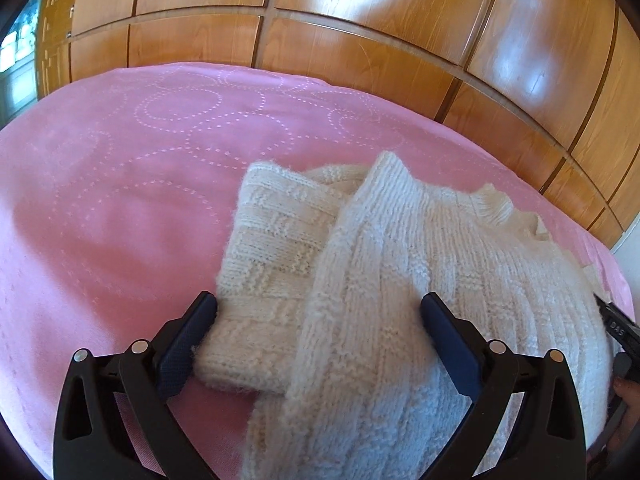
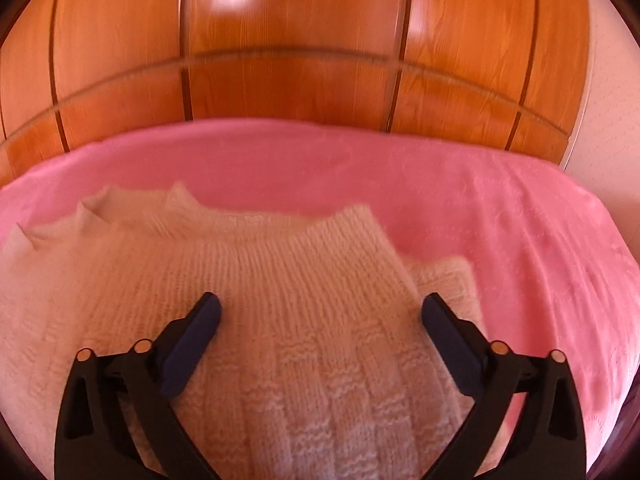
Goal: Fold small clothes
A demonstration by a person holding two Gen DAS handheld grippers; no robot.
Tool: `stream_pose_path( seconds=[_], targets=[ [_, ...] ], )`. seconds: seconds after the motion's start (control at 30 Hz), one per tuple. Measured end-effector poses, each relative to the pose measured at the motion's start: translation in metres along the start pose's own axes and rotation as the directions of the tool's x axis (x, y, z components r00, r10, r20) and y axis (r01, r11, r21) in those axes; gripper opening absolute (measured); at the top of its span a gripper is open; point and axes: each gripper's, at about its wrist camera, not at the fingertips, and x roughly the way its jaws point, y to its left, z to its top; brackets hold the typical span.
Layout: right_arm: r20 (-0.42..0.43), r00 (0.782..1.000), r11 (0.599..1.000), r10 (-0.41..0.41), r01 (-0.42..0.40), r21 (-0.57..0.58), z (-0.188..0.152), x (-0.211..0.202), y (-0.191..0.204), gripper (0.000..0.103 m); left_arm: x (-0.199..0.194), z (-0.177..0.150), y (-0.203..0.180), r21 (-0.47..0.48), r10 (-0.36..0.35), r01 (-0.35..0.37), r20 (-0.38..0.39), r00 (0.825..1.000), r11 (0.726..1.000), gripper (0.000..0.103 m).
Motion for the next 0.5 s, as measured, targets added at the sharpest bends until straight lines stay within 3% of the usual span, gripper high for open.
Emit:
stream_pose_path(
  seconds=[0.1, 0.2, 0.27, 0.4, 0.5],
  targets=[
    [-0.021, 0.999, 0.998, 0.04, -0.039, 0.04, -0.001, 0.005, -0.009, 0.101, -0.01, -0.001, 0.007, -0.04, -0.013, 0.013, 0.015, 1.0, 0.999, 0.1],
    [-0.016, 0.998, 0.996, 0.058, -0.057, 0.068, -0.003, 0.005, -0.015, 0.101, -0.021, -0.003, 0.019, -0.083, 0.05, -0.045, 0.064, 0.997, 0.996, 0.1],
    [-0.017, 0.998, 0.996, 0.054, -0.053, 0.066, -0.004, 0.005, -0.015, 0.101, -0.023, -0.005, 0.027, -0.098, 0.045, -0.038, 0.072, 0.996, 0.994, 0.1],
    [-0.061, 0.996, 0.996, 0.067, -0.063, 0.058, 0.001, 0.011, -0.013, 0.101, -0.015, -0.011, 0.021, -0.031, 0.043, -0.041, 0.063, 0.997, 0.999, 0.1],
    [-0.114, 0.983, 0.985, 0.14, -0.127, 0.115, 0.005, 0.017, -0.024, 0.101, -0.012, -0.008, 0.02, -0.026, 0.03, -0.029, 0.05, 0.998, 0.999, 0.1]
  ],
)
